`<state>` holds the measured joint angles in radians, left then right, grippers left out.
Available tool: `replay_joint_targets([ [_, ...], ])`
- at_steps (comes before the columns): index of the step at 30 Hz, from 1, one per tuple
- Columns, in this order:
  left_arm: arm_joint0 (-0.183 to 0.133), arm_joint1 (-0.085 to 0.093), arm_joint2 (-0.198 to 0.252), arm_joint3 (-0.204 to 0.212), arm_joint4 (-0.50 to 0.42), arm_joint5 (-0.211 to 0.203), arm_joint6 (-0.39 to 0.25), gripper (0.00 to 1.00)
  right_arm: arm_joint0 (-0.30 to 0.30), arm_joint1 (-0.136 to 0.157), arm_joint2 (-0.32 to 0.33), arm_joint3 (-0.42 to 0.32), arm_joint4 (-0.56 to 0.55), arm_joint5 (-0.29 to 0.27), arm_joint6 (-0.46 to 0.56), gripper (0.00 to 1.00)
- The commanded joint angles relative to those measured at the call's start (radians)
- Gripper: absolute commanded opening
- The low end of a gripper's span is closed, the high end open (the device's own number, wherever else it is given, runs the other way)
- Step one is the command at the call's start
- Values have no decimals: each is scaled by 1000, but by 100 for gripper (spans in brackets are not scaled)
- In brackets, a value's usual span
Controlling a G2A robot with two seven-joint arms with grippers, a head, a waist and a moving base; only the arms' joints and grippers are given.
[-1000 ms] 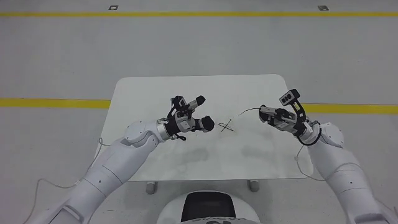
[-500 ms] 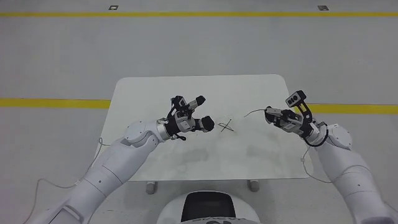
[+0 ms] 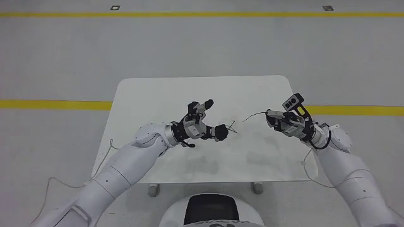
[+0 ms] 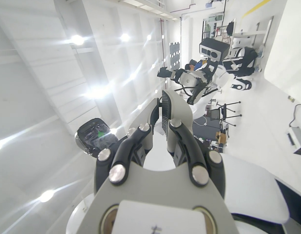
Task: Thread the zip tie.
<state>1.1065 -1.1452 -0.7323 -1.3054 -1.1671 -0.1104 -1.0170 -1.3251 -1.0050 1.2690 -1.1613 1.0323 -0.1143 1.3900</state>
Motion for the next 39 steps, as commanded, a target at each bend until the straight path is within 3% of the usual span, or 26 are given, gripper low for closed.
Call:
replay_joint_targets([
  [1,-5,-1,6,5,28,-3,15,100,4,3,-2,7,4,-7,0,0],
  [7,-5,-1,6,3,49,-4,38,100,4,3,-2,7,4,-7,0,0],
  [11,-9,-6,15,-31,104,-37,33,100,4,-5,-17,-9,50,66,0,0],
  [14,-36,-11,31,-27,229,-85,40,100,10,-10,-50,-22,100,131,0,0],
  [16,-49,-11,31,-20,308,-118,86,100,14,-10,-47,-5,98,114,0,0],
  [21,-49,-11,31,-20,308,-118,86,100,14,-10,-47,-5,98,114,0,0],
  [23,-42,-12,35,-35,313,-104,100,100,10,-12,-55,-23,87,126,-20,0],
  [25,-39,-13,37,-40,282,-73,59,100,11,-14,-62,-30,79,138,-23,0],
  [29,-59,-16,44,-13,282,-7,3,100,21,-20,-89,-36,84,168,0,0],
  [36,-58,-16,45,-14,283,-7,8,100,20,-20,-90,-39,84,169,-5,0],
  [39,-46,-18,44,-35,270,4,25,100,7,-23,-96,-66,91,195,-16,0],
])
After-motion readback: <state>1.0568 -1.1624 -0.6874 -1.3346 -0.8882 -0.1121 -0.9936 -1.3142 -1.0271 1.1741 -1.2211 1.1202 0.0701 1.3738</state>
